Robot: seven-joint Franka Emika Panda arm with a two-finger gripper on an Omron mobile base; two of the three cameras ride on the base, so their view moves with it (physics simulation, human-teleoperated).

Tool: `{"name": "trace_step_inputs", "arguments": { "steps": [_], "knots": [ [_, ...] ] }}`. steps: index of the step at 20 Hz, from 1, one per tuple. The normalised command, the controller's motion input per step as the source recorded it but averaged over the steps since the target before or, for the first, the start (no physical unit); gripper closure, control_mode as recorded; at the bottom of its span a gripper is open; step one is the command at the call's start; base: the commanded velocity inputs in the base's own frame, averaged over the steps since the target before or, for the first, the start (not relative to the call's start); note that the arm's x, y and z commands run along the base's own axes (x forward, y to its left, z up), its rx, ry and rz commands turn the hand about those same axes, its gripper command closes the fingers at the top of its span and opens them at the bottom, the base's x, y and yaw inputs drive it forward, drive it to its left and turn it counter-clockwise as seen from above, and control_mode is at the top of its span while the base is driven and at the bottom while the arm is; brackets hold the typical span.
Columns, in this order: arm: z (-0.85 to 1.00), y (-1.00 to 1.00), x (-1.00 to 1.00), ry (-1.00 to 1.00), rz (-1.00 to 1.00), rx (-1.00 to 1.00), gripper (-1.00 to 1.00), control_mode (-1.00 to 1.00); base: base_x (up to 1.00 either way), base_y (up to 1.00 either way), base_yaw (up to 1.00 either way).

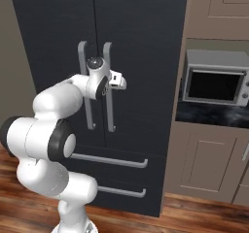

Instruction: There is a bowl on the dining counter. Grab a lemon wedge from the fridge and place it in the bowl. Then get the liquor bottle and glass cup from the cabinet and place them next to the bowl.

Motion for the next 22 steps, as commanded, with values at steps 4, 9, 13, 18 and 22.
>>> {"name": "trace_step_inputs", "arguments": {
  "steps": [4,9,13,18,22],
  "knots": [
    [-0.13,0.04,0.5,0.0,0.0,0.0,1.0,-1.0,0.0,0.0,0.0],
    [-0.08,0.01,0.22,0.03,0.0,0.0,1.0,-1.0,0.0,0.0,0.0],
    [-0.16,0.0,0.01,0.08,-0.02,0.0,1.0,-1.0,0.0,0.0,0.0],
    [-0.17,-0.04,-0.33,0.04,-0.03,0.0,1.0,-1.0,0.0,0.0,0.0],
    [-0.1,-0.21,-0.91,0.0,0.0,0.0,1.0,-1.0,0.0,0.0,0.0]
  ]
}}
